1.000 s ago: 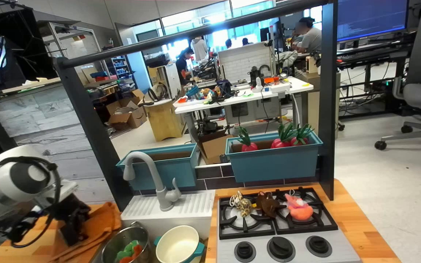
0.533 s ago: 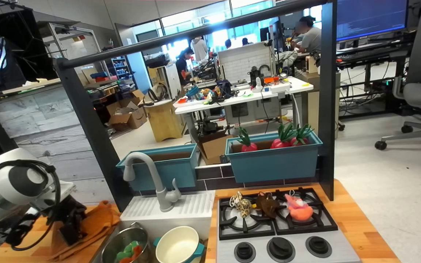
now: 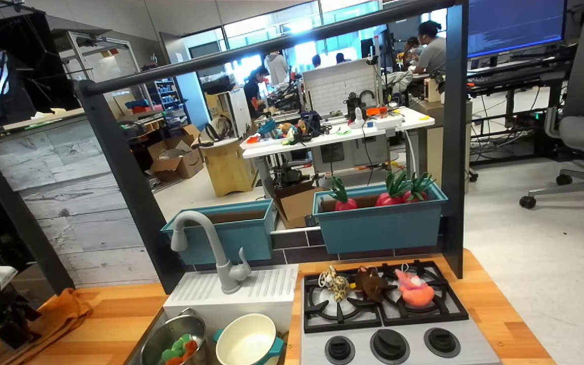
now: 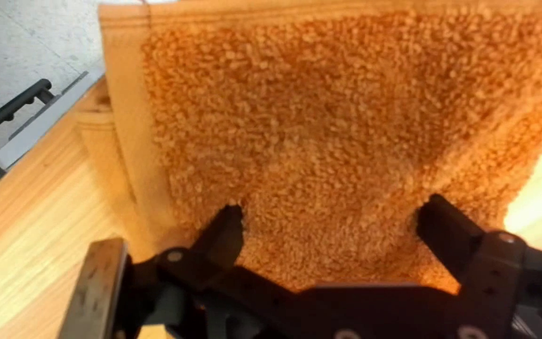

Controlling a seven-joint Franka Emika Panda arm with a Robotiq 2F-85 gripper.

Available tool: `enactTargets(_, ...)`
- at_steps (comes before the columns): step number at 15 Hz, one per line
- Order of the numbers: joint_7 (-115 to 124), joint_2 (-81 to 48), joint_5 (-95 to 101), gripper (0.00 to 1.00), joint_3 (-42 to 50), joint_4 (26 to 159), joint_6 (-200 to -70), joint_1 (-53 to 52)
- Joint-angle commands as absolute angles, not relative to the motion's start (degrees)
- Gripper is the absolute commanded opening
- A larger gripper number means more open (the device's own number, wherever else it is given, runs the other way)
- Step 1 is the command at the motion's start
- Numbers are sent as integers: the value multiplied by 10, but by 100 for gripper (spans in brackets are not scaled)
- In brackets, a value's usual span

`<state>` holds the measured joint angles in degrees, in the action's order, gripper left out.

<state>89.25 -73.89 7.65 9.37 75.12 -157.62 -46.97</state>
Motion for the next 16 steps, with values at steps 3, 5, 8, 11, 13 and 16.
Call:
enactTargets(3,926,-756,55,100,144,782,-1594,-423)
enactTargets(5,945,-746,51,100,167,829,-1592,-406)
enactTargets(8,928,-755,58,100,164,829,-1572,-385)
enactTargets(11,905,-761,77,100,141,809,-1582,-410)
enactTargets(13,889,-753,92,100,132,804,-1601,-440)
enactTargets(16,867,-762,90,100,111,770,-1617,-486)
